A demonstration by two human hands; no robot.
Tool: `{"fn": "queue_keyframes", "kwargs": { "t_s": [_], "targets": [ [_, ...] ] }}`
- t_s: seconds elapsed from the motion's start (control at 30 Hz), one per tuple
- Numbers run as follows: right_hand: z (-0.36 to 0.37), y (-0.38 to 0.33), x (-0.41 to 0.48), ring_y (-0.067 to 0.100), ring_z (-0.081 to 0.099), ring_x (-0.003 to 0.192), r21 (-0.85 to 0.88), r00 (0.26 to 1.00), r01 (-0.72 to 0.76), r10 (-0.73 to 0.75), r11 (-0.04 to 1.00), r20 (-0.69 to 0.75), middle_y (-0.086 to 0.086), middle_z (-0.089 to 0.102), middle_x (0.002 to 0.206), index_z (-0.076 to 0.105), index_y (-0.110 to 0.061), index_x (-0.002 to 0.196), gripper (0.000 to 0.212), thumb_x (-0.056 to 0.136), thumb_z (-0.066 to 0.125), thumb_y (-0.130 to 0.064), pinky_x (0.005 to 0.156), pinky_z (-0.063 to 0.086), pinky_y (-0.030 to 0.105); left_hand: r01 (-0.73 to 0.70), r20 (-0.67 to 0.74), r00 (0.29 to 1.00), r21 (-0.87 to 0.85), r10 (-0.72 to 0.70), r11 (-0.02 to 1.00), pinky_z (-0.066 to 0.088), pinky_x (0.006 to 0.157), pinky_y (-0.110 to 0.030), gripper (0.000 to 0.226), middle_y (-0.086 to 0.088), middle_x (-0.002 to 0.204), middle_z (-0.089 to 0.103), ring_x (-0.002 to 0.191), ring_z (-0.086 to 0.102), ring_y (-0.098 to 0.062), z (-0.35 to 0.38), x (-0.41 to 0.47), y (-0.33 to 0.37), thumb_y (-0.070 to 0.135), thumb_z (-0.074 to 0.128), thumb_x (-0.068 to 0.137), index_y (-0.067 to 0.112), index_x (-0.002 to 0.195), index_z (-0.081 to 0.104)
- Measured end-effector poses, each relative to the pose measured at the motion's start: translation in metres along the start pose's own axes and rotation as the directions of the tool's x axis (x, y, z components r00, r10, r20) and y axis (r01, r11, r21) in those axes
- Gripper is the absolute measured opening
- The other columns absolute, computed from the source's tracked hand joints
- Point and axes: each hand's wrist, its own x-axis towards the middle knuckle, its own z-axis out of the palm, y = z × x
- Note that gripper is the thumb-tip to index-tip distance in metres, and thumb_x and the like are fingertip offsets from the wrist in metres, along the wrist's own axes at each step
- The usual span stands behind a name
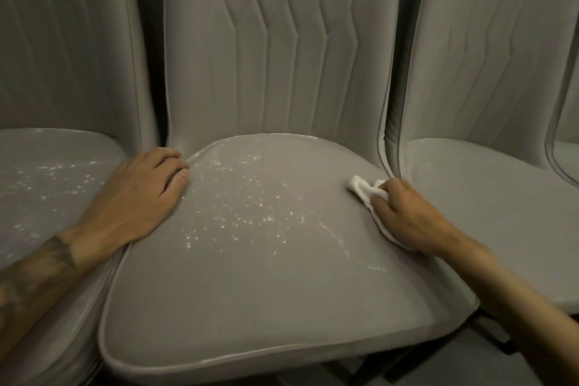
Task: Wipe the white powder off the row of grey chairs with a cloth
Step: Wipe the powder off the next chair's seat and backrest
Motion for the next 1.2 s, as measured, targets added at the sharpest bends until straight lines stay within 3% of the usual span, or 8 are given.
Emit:
{"fn": "queue_keyframes", "kwargs": {
  "t_s": [0.07, 0.2, 0.43, 0.63, 0.83, 1.03, 1.1, 1.2],
  "targets": [
    [0.012, -0.022, -0.007, 0.028, 0.052, 0.093, 0.02, 0.999, 0.019, -0.018, 1.0, -0.051, 0.005, 0.049, 0.102, 0.05, -0.015, 0.101, 0.015, 0.101, 0.046, -0.029, 0.075, 0.033, 0.031, -0.001, -0.005, 1.0, 0.008, 0.001, 1.0, 0.045, 0.101, -0.047, 0.052, -0.004, 0.132, 0.06, 0.116, 0.058, -0.026, 0.0, 0.0, 0.001, 0.048, 0.03, 0.104, 0.019, 0.12, 0.07],
    [0.031, -0.069, -0.035, 0.023, 0.049, 0.09, 0.128, 0.961, 0.277, -0.273, 0.952, -0.054, 0.005, 0.05, 0.104, 0.049, -0.016, 0.106, 0.016, 0.101, 0.047, -0.031, 0.083, 0.039, 0.034, 0.006, 0.017, 1.0, 0.004, -0.006, 1.0, 0.046, 0.099, -0.046, 0.053, -0.005, 0.131, 0.061, 0.114, 0.06, -0.028, -0.005, 0.0, 0.004, 0.047, 0.028, 0.104, 0.017, 0.119, 0.07],
    [0.006, -0.021, -0.01, 0.033, 0.052, 0.101, -0.008, 0.994, -0.076, 0.075, 0.997, -0.077, 0.016, 0.054, 0.113, 0.054, -0.007, 0.112, 0.024, 0.101, 0.047, -0.027, 0.078, 0.032, 0.032, 0.008, 0.063, 0.998, -0.029, -0.006, 1.0, 0.047, 0.101, -0.046, 0.052, -0.001, 0.124, 0.061, 0.112, 0.06, -0.026, -0.02, -0.027, 0.009, 0.053, 0.024, 0.104, 0.023, 0.123, 0.062],
    [0.02, -0.052, -0.02, 0.029, 0.05, 0.096, 0.094, 0.985, 0.173, -0.172, 0.98, -0.019, 0.011, 0.053, 0.107, 0.053, -0.01, 0.108, 0.021, 0.101, 0.048, -0.029, 0.085, 0.039, 0.037, 0.055, 0.069, 0.996, -0.005, -0.055, 0.998, 0.047, 0.101, -0.049, 0.061, -0.007, 0.129, 0.064, 0.112, 0.063, -0.031, -0.017, -0.045, 0.015, 0.054, 0.018, 0.104, 0.018, 0.13, 0.061],
    [-0.003, -0.005, -0.015, 0.037, 0.053, 0.098, 0.006, 0.981, -0.184, 0.184, 0.983, -0.059, 0.019, 0.054, 0.116, 0.052, -0.006, 0.112, 0.026, 0.101, 0.046, -0.029, 0.079, 0.038, 0.036, 0.086, 0.05, 0.995, -0.005, -0.085, 0.996, 0.047, 0.099, -0.048, 0.055, -0.006, 0.127, 0.066, 0.11, 0.063, -0.03, -0.016, -0.046, 0.018, 0.051, 0.022, 0.105, 0.02, 0.128, 0.06],
    [0.025, -0.073, -0.06, 0.017, 0.047, 0.085, 0.127, 0.964, 0.259, -0.25, 0.957, -0.087, -0.002, 0.047, 0.098, 0.048, -0.02, 0.103, 0.009, 0.101, 0.048, -0.029, 0.077, 0.034, 0.028, 0.098, 0.058, 0.993, 0.004, -0.098, 0.995, 0.046, 0.096, -0.047, 0.05, -0.005, 0.123, 0.066, 0.107, 0.064, -0.031, -0.018, -0.047, 0.021, 0.049, 0.023, 0.104, 0.022, 0.123, 0.06],
    [0.019, -0.061, -0.056, 0.022, 0.05, 0.088, 0.104, 0.972, 0.223, -0.212, 0.969, -0.104, 0.001, 0.05, 0.099, 0.049, -0.02, 0.102, 0.012, 0.1, 0.048, -0.031, 0.079, 0.037, 0.032, 0.101, 0.073, 0.992, 0.013, -0.102, 0.995, 0.047, 0.098, -0.048, 0.051, -0.005, 0.124, 0.065, 0.109, 0.063, -0.031, -0.019, -0.047, 0.021, 0.05, 0.022, 0.104, 0.022, 0.125, 0.059],
    [0.009, -0.044, -0.056, 0.034, 0.053, 0.089, 0.087, 0.984, 0.005, 0.011, 0.996, -0.177, 0.011, 0.054, 0.099, 0.052, -0.011, 0.098, 0.014, 0.098, 0.052, -0.025, 0.072, 0.032, 0.034, 0.107, 0.074, 0.991, 0.016, -0.107, 0.994, 0.046, 0.1, -0.047, 0.05, -0.004, 0.127, 0.064, 0.111, 0.063, -0.03, -0.019, -0.048, 0.02, 0.05, 0.023, 0.105, 0.023, 0.128, 0.058]
  ]
}}
